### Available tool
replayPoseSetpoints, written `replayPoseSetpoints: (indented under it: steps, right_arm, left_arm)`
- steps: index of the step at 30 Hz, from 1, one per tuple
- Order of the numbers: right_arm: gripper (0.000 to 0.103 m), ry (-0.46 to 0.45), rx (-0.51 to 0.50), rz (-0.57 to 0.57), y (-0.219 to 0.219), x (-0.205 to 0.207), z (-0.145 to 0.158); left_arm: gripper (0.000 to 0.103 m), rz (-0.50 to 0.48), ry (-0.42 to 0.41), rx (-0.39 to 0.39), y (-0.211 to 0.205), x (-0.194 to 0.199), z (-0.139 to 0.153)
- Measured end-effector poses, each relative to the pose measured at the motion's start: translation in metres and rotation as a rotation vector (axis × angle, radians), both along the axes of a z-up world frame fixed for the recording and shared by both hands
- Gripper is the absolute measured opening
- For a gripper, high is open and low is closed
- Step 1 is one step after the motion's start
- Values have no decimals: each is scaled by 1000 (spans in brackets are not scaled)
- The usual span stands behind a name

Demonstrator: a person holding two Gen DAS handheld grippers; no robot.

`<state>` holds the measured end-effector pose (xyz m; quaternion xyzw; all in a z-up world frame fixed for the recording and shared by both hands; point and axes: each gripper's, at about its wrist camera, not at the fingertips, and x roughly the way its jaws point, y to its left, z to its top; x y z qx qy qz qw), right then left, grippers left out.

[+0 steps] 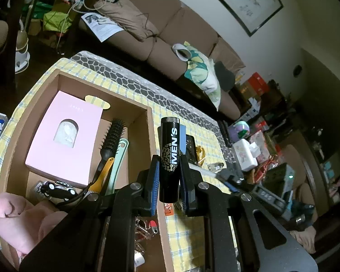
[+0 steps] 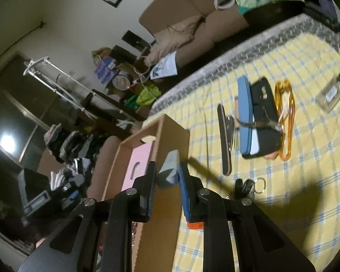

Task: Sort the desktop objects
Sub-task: 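Carry the tube and pale file into the cardboard box and open both tools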

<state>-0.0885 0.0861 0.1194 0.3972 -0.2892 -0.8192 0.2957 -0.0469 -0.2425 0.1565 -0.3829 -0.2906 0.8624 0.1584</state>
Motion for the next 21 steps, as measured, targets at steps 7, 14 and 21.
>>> replayPoseSetpoints:
  steps: [7, 14, 21]
  right_arm:
    - [19, 127, 61, -24, -5, 11, 44]
    - [19, 227, 71, -26, -22, 18, 79]
    - [19, 257, 38, 23, -46, 21, 95]
  left_arm:
    - [15, 11, 1, -8, -5, 1, 0]
    - [15, 2, -9, -29, -12, 2, -2]
    - [15, 26, -74, -67, -22, -14, -26]
